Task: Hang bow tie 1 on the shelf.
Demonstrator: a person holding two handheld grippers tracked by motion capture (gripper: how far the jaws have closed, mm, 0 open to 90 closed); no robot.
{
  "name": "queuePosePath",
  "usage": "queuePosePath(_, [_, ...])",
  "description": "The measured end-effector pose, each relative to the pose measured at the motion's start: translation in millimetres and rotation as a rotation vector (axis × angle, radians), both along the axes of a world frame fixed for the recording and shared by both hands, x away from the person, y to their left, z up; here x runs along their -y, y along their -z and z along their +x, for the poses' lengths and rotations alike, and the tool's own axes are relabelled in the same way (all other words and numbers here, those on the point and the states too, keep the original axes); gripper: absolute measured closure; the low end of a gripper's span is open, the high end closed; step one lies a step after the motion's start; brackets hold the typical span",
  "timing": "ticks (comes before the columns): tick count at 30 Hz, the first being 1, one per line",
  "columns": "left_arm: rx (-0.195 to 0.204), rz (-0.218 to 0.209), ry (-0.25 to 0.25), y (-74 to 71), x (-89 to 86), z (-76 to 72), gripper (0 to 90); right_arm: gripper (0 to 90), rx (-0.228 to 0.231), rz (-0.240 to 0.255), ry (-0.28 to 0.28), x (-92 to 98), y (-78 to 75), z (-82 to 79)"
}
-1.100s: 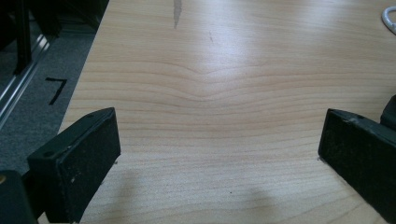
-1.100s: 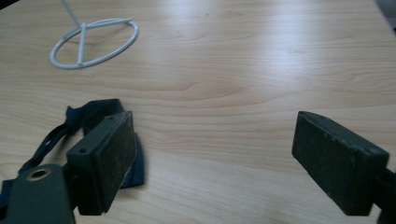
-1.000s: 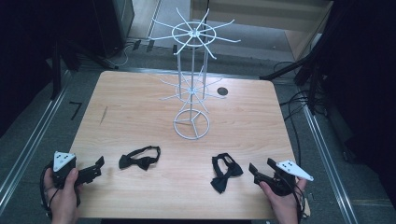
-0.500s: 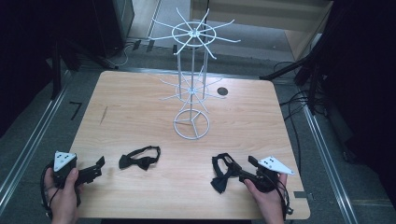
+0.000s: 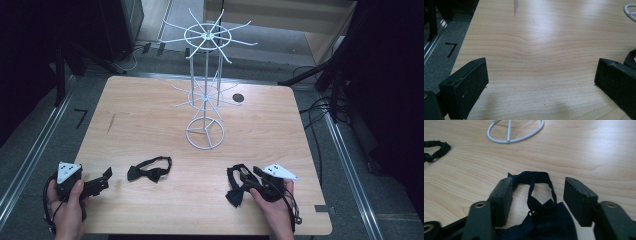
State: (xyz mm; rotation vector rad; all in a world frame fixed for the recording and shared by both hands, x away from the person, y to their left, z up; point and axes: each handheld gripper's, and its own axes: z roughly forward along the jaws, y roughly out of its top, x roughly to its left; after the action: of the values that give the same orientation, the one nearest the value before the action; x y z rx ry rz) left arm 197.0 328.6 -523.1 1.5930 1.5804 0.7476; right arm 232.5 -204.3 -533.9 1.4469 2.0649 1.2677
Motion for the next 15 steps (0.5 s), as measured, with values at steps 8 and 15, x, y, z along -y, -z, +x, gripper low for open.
queuePosePath(8, [-0.004, -0.006, 0.0, -0.8, -2.1, -0.2, 0.0, 62.1, -0.056, -0.054, 0.022, -4.2, 5.6, 4.9])
queuePosePath(15, [-0.003, -0.018, -0.004, -0.5, -2.9, -0.1, 0.0, 83.3, -0.081, -0.044, 0.001, -1.4, 8.1, 6.7])
